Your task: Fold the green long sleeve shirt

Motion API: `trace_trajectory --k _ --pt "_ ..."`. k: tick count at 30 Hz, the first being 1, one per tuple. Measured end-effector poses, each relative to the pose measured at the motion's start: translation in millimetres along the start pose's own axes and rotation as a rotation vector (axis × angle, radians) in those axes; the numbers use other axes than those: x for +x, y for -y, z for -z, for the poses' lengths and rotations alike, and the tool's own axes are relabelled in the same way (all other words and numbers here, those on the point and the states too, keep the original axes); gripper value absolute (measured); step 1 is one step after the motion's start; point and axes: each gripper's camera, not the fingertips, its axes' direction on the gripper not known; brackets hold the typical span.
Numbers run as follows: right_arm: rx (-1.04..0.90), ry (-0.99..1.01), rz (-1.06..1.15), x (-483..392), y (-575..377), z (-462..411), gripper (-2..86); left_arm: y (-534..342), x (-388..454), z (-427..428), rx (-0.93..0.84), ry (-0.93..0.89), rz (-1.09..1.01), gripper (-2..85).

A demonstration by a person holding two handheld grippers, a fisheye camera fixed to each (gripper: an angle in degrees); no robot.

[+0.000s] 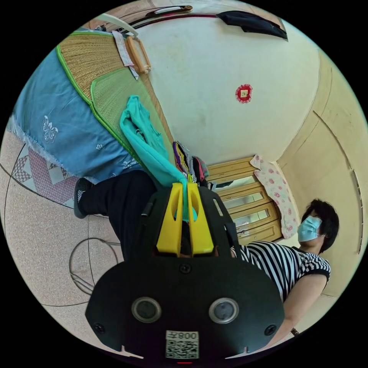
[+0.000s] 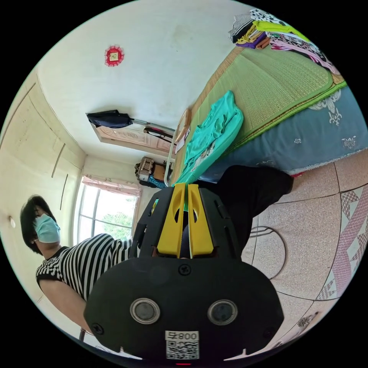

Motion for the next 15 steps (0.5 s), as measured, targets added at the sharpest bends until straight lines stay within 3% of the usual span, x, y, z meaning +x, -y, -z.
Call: trace_trajectory --k 15 --pt "-0.005 0.021 0.078 -11.2 -60.2 37.1 0.6 -42.6 16.7 49.7 0.032 -0.031 -0.04 1.7"
